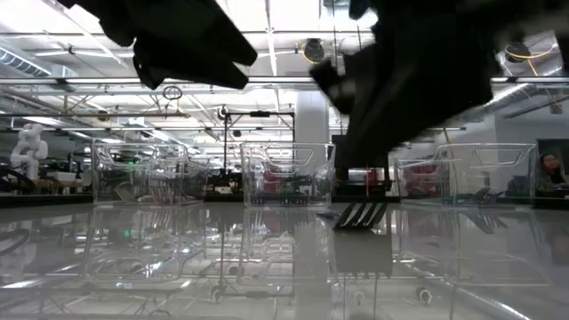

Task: Sort silverware by color (type)
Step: Put the black fork into the middle transparent bin

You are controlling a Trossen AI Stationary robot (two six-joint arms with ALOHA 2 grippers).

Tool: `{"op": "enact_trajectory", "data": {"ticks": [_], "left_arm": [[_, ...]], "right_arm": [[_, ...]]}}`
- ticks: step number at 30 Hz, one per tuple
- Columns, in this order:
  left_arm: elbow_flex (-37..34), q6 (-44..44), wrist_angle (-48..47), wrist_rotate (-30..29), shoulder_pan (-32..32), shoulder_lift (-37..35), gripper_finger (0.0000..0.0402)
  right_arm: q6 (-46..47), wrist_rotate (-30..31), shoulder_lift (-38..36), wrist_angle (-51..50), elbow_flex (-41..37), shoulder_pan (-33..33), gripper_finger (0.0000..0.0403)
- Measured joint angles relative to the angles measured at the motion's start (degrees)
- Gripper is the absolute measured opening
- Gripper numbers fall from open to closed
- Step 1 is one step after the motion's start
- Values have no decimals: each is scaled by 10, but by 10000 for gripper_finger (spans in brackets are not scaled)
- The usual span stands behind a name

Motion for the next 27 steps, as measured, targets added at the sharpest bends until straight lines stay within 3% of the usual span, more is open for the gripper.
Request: {"op": "enact_trajectory", "data": {"ticks": [4, 9, 17, 19, 27], "left_arm": [[0, 44, 78, 41, -3, 28, 175], [9, 106, 174, 75, -1, 64, 175], [61, 119, 174, 114, 17, 147, 175], [74, 118, 171, 122, 23, 171, 175], [105, 118, 174, 141, 39, 223, 175]], "right_arm": [[-12, 23, -39, -173, 67, 3, 3], [-21, 25, -101, -251, 66, 7, 4], [-7, 29, -154, -90, -64, 9, 4], [-10, 56, -154, -52, -85, 9, 4], [-37, 69, -154, -50, -98, -5, 4]]}}
